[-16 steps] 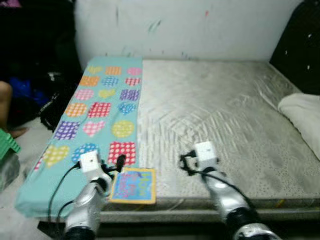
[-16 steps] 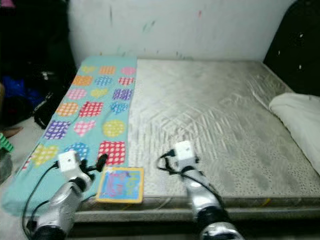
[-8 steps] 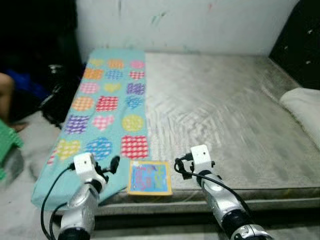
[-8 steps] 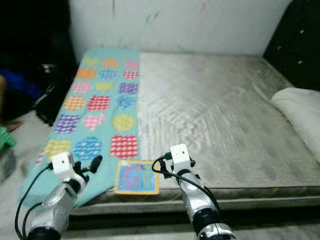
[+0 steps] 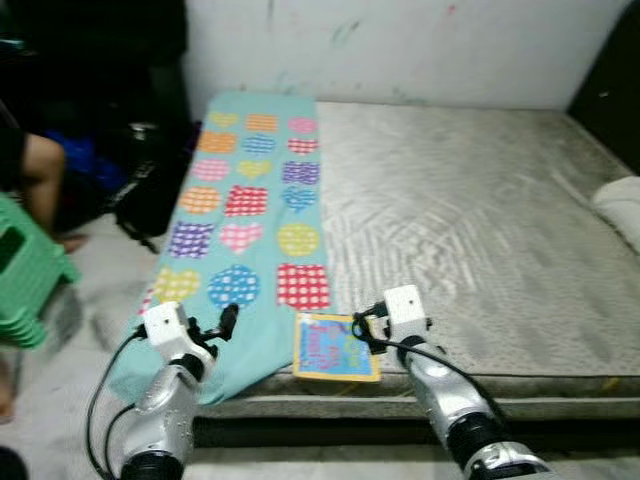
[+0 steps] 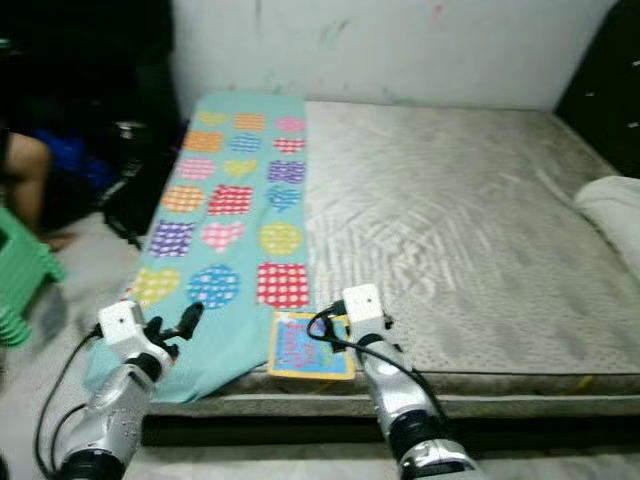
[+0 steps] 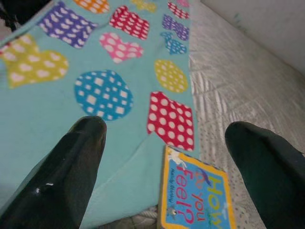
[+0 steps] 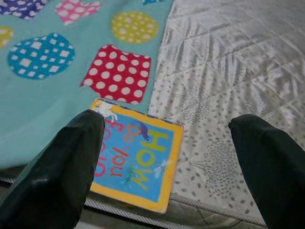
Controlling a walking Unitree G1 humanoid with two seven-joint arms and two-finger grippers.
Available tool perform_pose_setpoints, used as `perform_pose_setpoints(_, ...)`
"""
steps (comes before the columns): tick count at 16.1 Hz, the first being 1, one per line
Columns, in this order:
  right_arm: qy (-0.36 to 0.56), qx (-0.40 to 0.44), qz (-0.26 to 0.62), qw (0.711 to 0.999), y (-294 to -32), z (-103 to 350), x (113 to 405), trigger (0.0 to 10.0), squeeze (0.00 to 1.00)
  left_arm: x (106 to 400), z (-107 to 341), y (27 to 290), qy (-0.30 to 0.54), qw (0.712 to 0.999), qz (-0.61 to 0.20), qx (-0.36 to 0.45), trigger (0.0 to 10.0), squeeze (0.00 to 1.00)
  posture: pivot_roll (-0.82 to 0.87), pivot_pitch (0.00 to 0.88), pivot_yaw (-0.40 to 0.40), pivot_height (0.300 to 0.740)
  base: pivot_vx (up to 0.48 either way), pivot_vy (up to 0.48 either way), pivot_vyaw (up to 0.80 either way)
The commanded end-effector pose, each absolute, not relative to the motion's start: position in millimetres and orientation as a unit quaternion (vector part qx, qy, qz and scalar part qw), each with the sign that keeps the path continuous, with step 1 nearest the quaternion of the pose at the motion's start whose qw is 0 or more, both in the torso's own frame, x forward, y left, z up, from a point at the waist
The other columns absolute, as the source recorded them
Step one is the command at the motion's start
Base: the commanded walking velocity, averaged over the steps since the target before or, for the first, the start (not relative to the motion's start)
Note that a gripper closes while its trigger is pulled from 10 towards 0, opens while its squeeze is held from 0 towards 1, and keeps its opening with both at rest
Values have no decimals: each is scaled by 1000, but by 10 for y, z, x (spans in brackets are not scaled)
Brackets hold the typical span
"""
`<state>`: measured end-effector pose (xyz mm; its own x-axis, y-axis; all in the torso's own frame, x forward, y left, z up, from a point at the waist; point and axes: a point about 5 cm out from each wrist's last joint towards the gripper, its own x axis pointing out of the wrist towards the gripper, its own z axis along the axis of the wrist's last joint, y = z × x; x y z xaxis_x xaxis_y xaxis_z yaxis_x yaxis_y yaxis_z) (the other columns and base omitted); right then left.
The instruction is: Clean up the room
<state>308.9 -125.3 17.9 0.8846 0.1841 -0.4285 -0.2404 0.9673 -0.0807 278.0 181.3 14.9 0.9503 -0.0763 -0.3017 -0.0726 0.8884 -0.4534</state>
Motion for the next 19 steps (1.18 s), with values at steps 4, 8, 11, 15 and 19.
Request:
perform_pose_setpoints(4,204,-65,107,971,-1278,213,3119,10000,0,2828,191,1755,151,961,-24,-232,10000,0,-89,0,-36,740,127,0,0)
perform_pose_setpoints(8,205,-62,107,971,-1275,211,3121,10000,0,2832,190,1761,154,961,-24,-228,10000,0,-86,0,-34,740,196,0,0)
perform_pose_setpoints(11,205,-61,107,971,-1268,213,3124,10000,0,2835,186,1760,157,962,-25,-220,10000,0,-84,0,-33,740,0,0,0)
perform_pose_setpoints(15,207,-58,105,971,-1263,210,3124,10000,0,2835,170,1762,166,962,-25,-215,10000,0,-83,0,-29,740,0,0,0)
perform_pose_setpoints(19,209,-56,105,971,-1265,206,3125,10000,0,2837,164,1768,168,962,-20,-213,10000,0,-83,0,-29,740,0,0,0)
